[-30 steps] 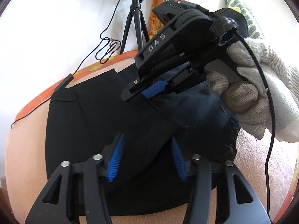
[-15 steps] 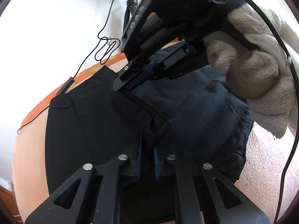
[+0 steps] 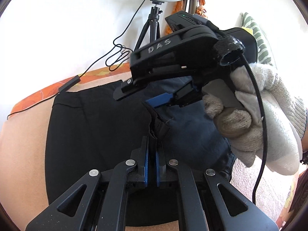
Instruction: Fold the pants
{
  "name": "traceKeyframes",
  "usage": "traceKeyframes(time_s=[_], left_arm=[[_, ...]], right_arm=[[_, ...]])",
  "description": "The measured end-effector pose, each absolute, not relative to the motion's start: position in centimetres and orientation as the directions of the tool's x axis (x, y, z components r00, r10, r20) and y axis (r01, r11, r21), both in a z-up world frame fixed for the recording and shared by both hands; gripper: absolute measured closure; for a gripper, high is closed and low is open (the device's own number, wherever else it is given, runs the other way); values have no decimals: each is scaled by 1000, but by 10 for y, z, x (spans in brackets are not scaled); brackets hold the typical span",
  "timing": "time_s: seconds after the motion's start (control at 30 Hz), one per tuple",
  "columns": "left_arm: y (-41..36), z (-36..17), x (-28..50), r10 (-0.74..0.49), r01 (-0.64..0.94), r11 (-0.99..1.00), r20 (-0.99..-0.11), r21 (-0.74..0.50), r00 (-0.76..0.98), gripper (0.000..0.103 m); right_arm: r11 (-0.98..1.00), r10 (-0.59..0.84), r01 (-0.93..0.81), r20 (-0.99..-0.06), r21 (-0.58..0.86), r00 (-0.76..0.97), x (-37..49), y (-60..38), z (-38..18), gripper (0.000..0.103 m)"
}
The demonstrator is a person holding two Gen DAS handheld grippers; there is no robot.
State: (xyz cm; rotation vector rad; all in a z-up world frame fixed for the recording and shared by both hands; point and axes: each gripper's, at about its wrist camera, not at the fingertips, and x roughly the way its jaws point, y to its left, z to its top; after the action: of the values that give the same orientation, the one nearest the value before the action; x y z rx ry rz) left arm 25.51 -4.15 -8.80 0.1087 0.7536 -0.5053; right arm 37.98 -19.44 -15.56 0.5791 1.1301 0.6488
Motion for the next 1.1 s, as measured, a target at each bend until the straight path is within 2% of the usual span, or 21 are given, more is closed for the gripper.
traceKeyframes(time_s=[0.03, 0.07, 0.13, 0.47, 0.67, 0.73, 0.77, 0.8, 0.87, 0.97, 1.1], left_arm=[[-43, -90, 262, -403, 478, 874, -680, -87, 613, 99], [-44, -89, 260, -403, 480, 873, -681, -86, 612, 99], [-47, -88, 252, -410, 479, 872, -680, -98, 608, 99], [-96, -65, 233, -485, 541, 831, -647, -130, 589, 99], [-137, -46, 220, -520, 582, 802, -634, -132, 572, 99], [-147, -43, 216, -518, 587, 798, -654, -137, 551, 94], [-148, -42, 211, -510, 582, 802, -661, -134, 551, 84], [-148, -40, 208, -507, 578, 805, -664, -136, 549, 70], [-139, -35, 198, -518, 571, 805, -661, -161, 544, 59], [-116, -26, 190, -499, 533, 830, -646, -166, 577, 59], [-76, -28, 196, -365, 401, 911, -643, -97, 674, 59]], right_arm=[[695, 714, -176, -639, 697, 286, 379, -191, -157, 69], [710, 699, -172, -654, 683, 288, 378, -189, -158, 89], [730, 676, -164, -669, 663, 309, 372, -189, -158, 94], [787, 606, -245, -637, 567, 476, 332, -230, -104, 98], [830, 541, -236, -622, 506, 567, 308, -274, -75, 98], [840, 519, -227, -611, 492, 597, 302, -289, -69, 98], [850, 502, -222, -608, 477, 615, 300, -297, -67, 98], [858, 488, -218, -605, 465, 629, 297, -305, -65, 98], [869, 468, -207, -609, 450, 641, 295, -319, -66, 98], [888, 435, -193, -626, 418, 647, 292, -335, -69, 98], [884, 428, -151, -638, 442, 640, 295, -361, -83, 98]])
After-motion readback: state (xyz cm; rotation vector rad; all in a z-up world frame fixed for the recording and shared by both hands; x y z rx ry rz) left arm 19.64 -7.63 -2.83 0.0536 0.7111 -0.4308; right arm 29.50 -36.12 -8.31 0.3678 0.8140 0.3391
